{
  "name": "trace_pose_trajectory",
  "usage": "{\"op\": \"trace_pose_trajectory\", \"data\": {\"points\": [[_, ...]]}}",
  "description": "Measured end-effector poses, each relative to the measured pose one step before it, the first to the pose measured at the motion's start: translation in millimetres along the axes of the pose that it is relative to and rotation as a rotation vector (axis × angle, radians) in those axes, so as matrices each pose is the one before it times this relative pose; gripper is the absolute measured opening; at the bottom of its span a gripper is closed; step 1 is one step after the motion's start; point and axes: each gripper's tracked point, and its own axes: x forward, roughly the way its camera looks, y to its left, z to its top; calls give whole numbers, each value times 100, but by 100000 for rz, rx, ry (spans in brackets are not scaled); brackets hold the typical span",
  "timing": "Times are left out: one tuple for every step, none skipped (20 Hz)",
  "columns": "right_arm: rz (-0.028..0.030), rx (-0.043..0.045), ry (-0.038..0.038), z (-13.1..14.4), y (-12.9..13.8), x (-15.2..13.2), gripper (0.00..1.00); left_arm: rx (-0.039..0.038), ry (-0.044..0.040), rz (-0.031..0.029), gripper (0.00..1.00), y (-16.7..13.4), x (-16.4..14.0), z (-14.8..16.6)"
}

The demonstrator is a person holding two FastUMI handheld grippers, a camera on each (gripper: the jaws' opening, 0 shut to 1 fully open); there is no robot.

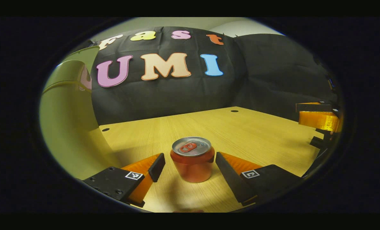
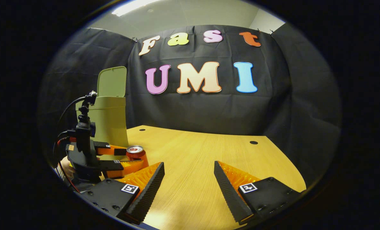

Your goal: Press the lid of the desktop garbage bin to open it, pick up the crumpled paper on the desktop and throw it into the bin, then pick up the pop can on the desktop and drop it into the bin, and finally close the garbage bin lid.

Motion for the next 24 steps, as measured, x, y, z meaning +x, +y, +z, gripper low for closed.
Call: {"op": "trace_pose_trajectory", "data": {"points": [[475, 557, 831, -258, 12, 287, 98, -720, 837, -521, 96, -129, 253, -203], [385, 353, 912, -240, 58, 166, 98, -585, 656, -49, 94, -38, 59, -172], [-34, 307, 723, -213, -11, 220, 98, -400, 244, -218, 92, 62, 114, -58], [-163, 238, 555, -119, -39, 113, 98, -423, -285, 79, 87, -18, -18, 55], [-250, 213, 91, -16, -75, -71, 98, -81, 47, -418, 79, -8, 103, 22], [-144, 107, -400, 117, -13, -122, 98, -114, -136, -190, 78, 71, -13, 127], [-215, 199, -403, 88, -21, -105, 100, -149, -324, 160, 78, 139, 6, 198], [-246, 399, -600, 224, -118, -71, 98, -151, -485, -50, 78, 153, -182, 311], [-222, 491, -642, 158, -40, -64, 98, -63, -1031, -61, 78, 76, -224, 754], [-306, 604, -416, 126, -98, -109, 98, 232, -1436, 22, 78, 166, -375, 871], [-372, 662, -254, 38, -85, -124, 98, 322, -2084, -98, 78, 140, -304, 1071], [-292, 582, 52, 43, -43, -74, 98, 160, -2408, -105, 78, 30, -304, 1096], [-164, 454, 394, -154, -20, -78, 98, 349, -2023, -232, 77, 74, -398, 1186], [-54, 102, 316, -44, 42, -62, 98, 570, -1352, -6, 78, 107, -328, 1001], [4, -23, 236, -93, 100, -19, 100, 629, -1623, 175, 77, 157, -317, 1147], [162, -136, 280, 16, 144, 11, 98, 408, -1843, 155, 77, 102, -375, 1179], [346, -257, 180, -51, 262, -106, 98, -40, -1634, -537, 77, -33, -341, 1231], [570, -471, 126, 9, 325, 22, 100, -729, -1823, -1164, 77, -215, -409, 1222], [502, -325, 85, -4, 305, 45, 98, -1156, -1723, -1235, 77, -226, -368, 1336], [306, -121, 120, 1, 250, 73, 98, -1171, -1145, -1056, 77, -133, -352, 1178], [161, -28, 49, 20, 188, 50, 98, -729, -1392, -626, 77, -23, -478, 1358], [494, -207, 242, -43, 268, 117, 98, -757, -1667, -20, 77, 192, -477, 1479], [815, -97, 541, -160, 283, 133, 98, -583, -1821, -99, 77, 236, -460, 1691], [882, -34, 538, -40, 311, 75, 98, -490, -1538, -124, 77, 274, -202, 1382]]}}
